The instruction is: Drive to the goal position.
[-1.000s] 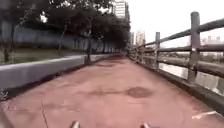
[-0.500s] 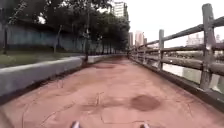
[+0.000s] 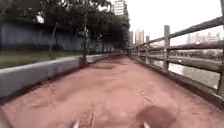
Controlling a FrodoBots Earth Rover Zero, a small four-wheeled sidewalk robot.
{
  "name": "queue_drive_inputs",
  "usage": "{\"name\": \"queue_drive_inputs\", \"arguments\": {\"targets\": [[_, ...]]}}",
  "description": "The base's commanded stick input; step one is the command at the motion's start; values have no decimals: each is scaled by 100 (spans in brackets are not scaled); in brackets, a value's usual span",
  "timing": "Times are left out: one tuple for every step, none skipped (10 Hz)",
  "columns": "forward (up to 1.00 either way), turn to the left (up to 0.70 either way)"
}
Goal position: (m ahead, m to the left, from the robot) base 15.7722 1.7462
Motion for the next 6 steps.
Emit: {"name": "queue_drive_inputs", "arguments": {"targets": [[70, 0], [70, 0], [70, 0], [70, 0], [70, 0], [70, 0]]}}
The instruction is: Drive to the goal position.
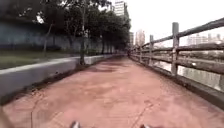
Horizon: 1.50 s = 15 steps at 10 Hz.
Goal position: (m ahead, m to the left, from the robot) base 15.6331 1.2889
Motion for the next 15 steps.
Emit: {"name": "queue_drive_inputs", "arguments": {"targets": [[70, 0], [70, 0], [70, 0], [70, 0], [70, 0], [70, 0], [70, 0], [70, 0], [70, 0], [70, 0], [70, 0], [70, 0], [70, 0], [70, 0], [70, 0]]}}
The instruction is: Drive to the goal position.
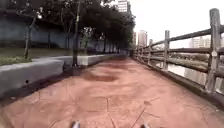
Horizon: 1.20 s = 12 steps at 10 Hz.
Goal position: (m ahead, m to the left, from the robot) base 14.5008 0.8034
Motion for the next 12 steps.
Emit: {"name": "queue_drive_inputs", "arguments": {"targets": [[70, 0], [70, 0], [70, 0], [70, 0], [70, 0], [70, 0], [70, 0], [70, 0], [70, 0], [70, 0], [70, 0], [70, 0]]}}
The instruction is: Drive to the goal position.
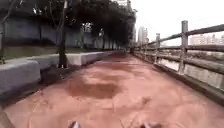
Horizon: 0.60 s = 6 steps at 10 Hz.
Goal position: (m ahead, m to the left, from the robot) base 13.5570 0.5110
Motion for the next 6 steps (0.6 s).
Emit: {"name": "queue_drive_inputs", "arguments": {"targets": [[70, 0], [70, 0], [70, 0], [70, 0], [70, -15], [70, -35]]}}
